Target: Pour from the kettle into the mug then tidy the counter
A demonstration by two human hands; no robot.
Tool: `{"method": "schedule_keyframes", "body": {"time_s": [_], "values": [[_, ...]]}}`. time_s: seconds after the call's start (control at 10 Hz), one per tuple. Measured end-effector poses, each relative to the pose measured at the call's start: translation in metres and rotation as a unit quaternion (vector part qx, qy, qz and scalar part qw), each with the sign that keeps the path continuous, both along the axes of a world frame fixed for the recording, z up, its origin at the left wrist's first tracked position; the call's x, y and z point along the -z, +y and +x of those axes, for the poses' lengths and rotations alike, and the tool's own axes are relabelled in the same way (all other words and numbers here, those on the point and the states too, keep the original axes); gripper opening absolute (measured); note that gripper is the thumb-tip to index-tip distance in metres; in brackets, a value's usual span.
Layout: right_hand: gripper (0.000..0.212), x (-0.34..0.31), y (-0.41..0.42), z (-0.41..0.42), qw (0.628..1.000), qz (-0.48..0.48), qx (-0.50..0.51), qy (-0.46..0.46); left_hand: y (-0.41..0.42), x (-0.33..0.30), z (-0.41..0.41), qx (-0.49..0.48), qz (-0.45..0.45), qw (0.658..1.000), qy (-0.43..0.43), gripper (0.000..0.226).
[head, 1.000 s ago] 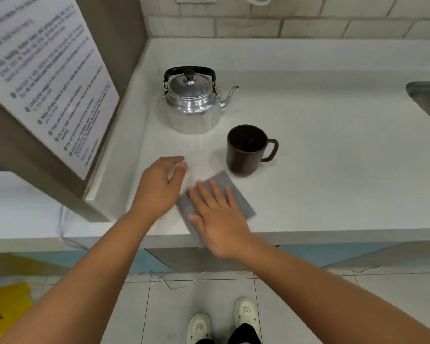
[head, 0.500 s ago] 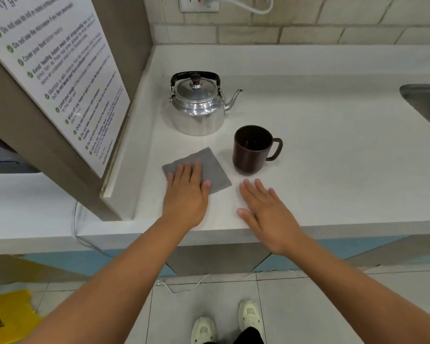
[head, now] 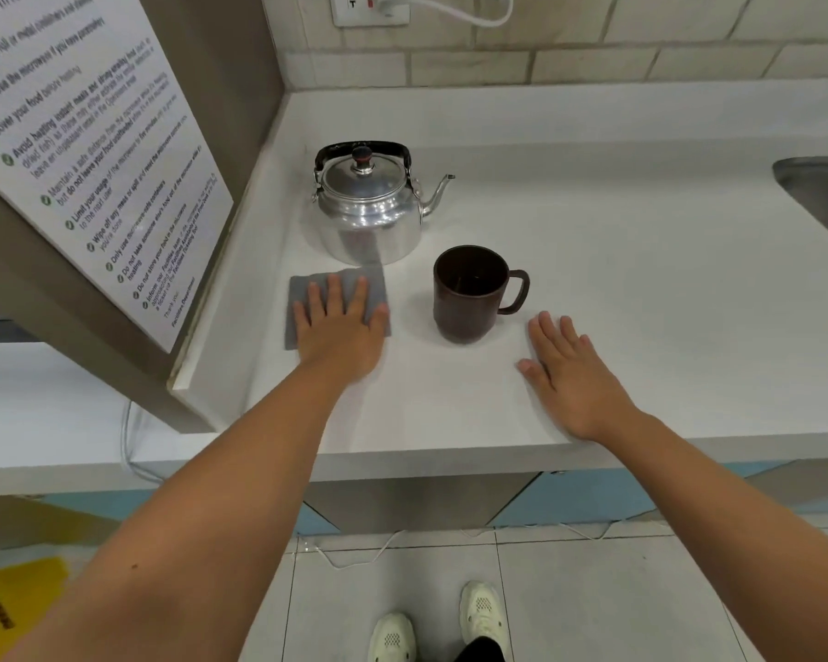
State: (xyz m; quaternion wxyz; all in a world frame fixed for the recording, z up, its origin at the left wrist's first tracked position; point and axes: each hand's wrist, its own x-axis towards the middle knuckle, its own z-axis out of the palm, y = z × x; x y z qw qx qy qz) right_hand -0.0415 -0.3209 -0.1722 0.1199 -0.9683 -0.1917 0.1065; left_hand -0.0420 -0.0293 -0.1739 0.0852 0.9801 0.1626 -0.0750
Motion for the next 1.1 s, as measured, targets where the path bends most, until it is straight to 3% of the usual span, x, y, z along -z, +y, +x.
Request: {"method": "schedule_keyframes", "body": {"time_s": [0.2, 0.3, 0.6, 0.8, 0.9, 1.1], "values": [[0.064, 0.001, -0.001, 0.002, 1.000, -0.002, -0.008, -0.002, -0.026, 0.000, -0.013, 0.082, -0.016, 0.996, -0.007, 0.064], [0.064, 0.001, -0.002, 0.000, 1.000, 0.000, -0.009, 0.005, -0.015, -0.003, -0.027, 0.043, -0.007, 0.999, 0.007, 0.064], [0.063, 0.002, -0.002, 0.001, 1.000, 0.000, -0.008, -0.006, -0.044, 0.009, -0.110, 0.065, 0.013, 0.997, -0.049, 0.068], [0.063, 0.003, -0.002, 0.000, 1.000, 0.003, -0.011, -0.014, -0.047, 0.007, -0.113, 0.065, 0.017, 0.997, -0.045, 0.067], [0.064, 0.000, -0.002, -0.001, 1.000, -0.002, -0.014, -0.006, -0.046, 0.001, -0.111, 0.070, 0.012, 0.997, -0.015, 0.066], [0.060, -0.026, -0.005, 0.011, 0.998, -0.016, -0.026, 0.048, -0.027, -0.060, -0.080, 0.099, -0.036, 0.985, 0.136, 0.071]]}}
